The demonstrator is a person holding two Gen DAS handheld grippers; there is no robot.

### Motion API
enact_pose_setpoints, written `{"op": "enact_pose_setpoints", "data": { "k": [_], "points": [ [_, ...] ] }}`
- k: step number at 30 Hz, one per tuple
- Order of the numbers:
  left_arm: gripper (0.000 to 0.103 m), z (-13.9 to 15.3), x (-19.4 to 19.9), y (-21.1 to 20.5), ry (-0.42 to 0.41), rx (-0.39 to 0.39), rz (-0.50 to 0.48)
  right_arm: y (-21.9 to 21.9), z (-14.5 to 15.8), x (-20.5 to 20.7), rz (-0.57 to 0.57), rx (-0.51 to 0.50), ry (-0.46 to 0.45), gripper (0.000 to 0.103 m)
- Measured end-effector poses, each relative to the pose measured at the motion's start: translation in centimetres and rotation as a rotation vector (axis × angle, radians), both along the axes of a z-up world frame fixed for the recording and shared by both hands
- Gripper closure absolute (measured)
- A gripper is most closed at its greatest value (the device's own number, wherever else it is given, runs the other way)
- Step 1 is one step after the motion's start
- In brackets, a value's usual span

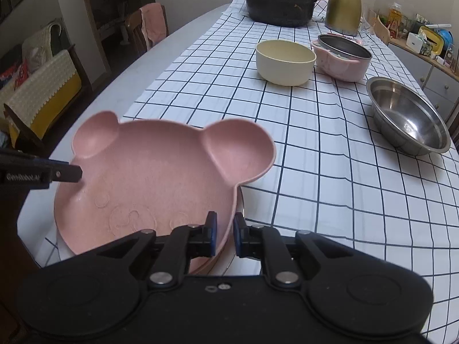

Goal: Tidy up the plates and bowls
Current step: 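Lift the pink bear-face plate with both grippers and carry it toward the plate stack, then lower the pink plate onto the small white plate and open both grippers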

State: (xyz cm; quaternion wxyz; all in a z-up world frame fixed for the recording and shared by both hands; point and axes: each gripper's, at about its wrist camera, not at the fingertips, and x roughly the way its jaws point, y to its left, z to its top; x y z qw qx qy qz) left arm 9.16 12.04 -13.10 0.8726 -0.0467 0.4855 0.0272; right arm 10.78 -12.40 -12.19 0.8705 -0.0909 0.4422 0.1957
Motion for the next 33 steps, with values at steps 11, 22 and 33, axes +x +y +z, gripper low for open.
{"op": "enact_pose_setpoints", "data": {
  "k": [11,22,33],
  "points": [
    [0.088,-0.2,0.0,0.0,0.015,0.007,-0.026,-0.1,0.5,0.2,-0.011,-0.006,0.009,0.083],
    [0.088,1.4,-1.3,0.2,-0.015,0.003,-0.040,0.0,2.4,-0.6,-0.002,-0.001,-0.014,0.074],
    [0.057,5.2,-3.2,-0.7,-0.141,-0.017,-0.080,0.3,5.0,-1.7,0.010,0.026,-0.056,0.067]
  ]
}}
